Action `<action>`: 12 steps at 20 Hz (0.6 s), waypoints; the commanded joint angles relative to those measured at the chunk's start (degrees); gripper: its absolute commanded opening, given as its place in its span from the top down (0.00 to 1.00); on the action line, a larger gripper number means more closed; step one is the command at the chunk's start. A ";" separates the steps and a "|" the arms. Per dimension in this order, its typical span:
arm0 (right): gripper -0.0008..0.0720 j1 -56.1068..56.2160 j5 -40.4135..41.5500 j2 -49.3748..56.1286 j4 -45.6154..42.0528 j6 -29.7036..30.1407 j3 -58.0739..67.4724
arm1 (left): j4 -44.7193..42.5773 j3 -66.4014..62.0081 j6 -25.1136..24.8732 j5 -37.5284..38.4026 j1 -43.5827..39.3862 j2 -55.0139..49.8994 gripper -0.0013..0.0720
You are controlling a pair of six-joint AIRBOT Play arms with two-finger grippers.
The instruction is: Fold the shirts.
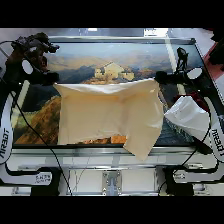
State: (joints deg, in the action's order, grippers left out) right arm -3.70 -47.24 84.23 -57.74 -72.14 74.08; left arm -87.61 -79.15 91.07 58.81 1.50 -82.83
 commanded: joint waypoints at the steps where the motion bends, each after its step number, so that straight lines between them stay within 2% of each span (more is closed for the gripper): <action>1: 0.96 1.31 -1.22 0.04 -4.37 -2.60 -4.24 | 0.63 11.23 -0.63 -0.04 -0.79 4.15 0.97; 5: 0.96 1.18 1.46 0.07 -4.87 -3.34 -10.51 | 0.28 18.36 2.47 -6.58 -0.76 4.33 0.97; 8: 0.96 1.18 3.76 0.24 -6.80 -5.09 -14.71 | -4.17 18.93 7.08 -10.03 -0.76 4.17 0.97; 10: 0.96 1.16 5.53 0.24 -7.39 -5.09 -16.37 | -5.22 18.91 7.58 -11.08 -0.76 4.20 0.97; 11: 0.94 1.18 5.77 0.20 -8.04 -5.05 -16.24 | -4.96 18.67 7.72 -10.95 -0.76 4.20 0.97; 12: 0.82 1.11 5.70 0.11 -8.24 -5.07 -15.47 | -4.79 18.08 7.74 -10.88 -0.76 4.22 0.95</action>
State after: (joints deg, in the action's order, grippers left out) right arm -2.59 -43.24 84.42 -64.49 -76.71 59.57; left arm -91.18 -61.08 97.27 49.54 0.75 -78.72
